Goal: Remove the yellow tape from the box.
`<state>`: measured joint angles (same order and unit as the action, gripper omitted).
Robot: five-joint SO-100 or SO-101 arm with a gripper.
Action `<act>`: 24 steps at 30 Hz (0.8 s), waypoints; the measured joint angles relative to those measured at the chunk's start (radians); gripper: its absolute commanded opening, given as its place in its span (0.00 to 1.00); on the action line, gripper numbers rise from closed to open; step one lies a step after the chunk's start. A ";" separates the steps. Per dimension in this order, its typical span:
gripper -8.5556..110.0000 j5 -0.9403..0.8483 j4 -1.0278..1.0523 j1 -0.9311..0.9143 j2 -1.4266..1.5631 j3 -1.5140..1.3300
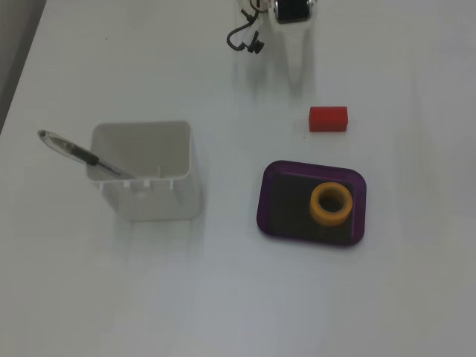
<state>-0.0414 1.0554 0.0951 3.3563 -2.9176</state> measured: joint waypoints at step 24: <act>0.11 -0.207 0.345 0.206 -1.595 1.427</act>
<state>-0.2485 1.4005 0.3007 1.7610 -1.4910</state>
